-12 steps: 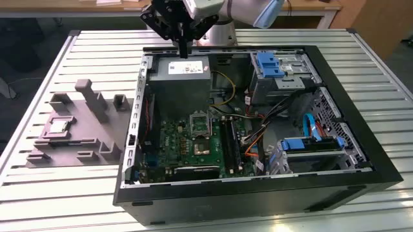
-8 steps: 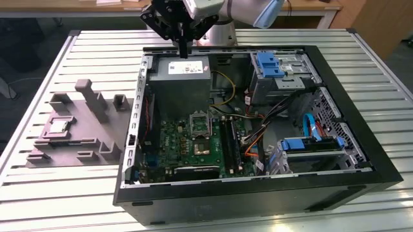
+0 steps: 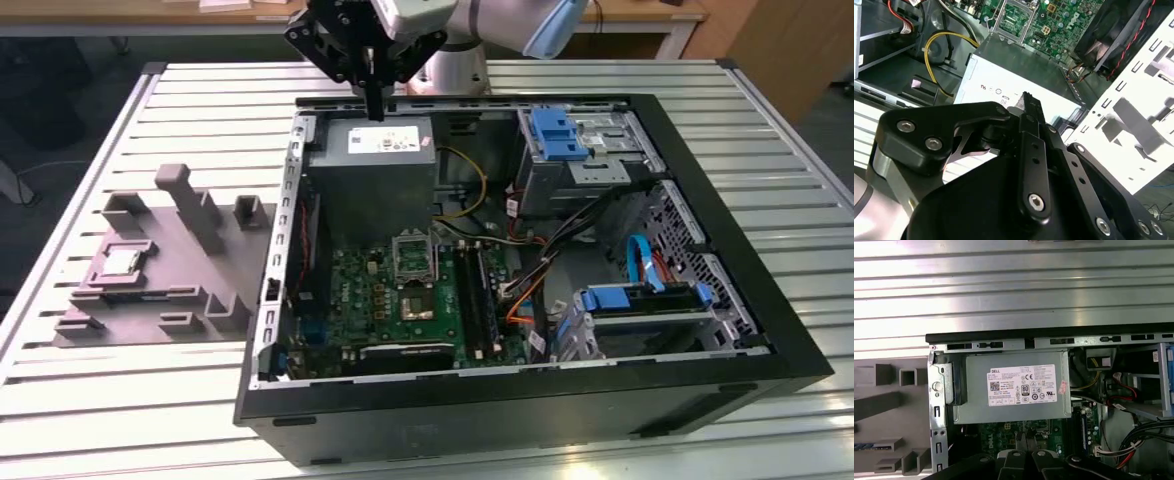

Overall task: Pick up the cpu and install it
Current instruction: 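Reach for the cpu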

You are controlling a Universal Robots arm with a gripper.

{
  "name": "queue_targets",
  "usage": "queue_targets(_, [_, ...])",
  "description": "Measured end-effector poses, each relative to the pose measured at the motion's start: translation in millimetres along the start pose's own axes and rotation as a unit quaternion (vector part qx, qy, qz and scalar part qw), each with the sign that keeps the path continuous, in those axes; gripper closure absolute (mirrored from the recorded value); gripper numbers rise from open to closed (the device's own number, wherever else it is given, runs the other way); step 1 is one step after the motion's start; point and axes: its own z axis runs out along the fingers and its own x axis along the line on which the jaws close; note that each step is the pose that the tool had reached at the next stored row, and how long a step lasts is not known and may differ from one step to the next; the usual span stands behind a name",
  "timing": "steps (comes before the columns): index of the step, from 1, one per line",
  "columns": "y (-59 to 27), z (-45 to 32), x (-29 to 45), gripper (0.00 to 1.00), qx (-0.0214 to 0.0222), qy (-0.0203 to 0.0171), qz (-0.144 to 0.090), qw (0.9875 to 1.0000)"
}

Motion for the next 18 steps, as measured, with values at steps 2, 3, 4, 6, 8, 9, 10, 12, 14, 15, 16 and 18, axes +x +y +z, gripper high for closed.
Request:
queue_targets(2, [-0.2,0.1,2.7,0.89,0.0,0.0,0.0,1.0])
queue_targets(3, [-0.2,0.0,2.7,0.89,0.0,0.0,0.0,1.0])
queue_targets(4, [-0.2,0.0,2.9,0.89,0.0,0.0,0.0,1.0])
queue_targets(6, [-0.3,0.0,3.5,0.89,0.0,0.0,0.0,1.0])
queue_targets(8, [-0.4,0.0,4.2,0.89,0.0,0.0,0.0,1.0])
queue_targets(9, [-0.4,0.0,4.6,0.89,0.0,0.0,0.0,1.0])
queue_targets(10, [-0.4,0.0,5.0,0.89,-0.0001,0.0,0.0,1.0])
queue_targets(12, [-0.5,0.0,5.9,0.89,0.0,0.0,0.0,1.0])
queue_targets(14, [-0.5,-0.1,6.5,0.89,0.0,0.0,0.0,1.0])
queue_targets(15, [-0.5,-0.1,6.7,0.89,0.0,0.0,0.0,1.0])
queue_targets(16, [-0.6,-0.1,7.0,0.89,-0.0001,0.0,0.0,1.0])
queue_targets(18, [-0.6,-0.1,7.6,0.89,0.0,0.0,0.0,1.0])
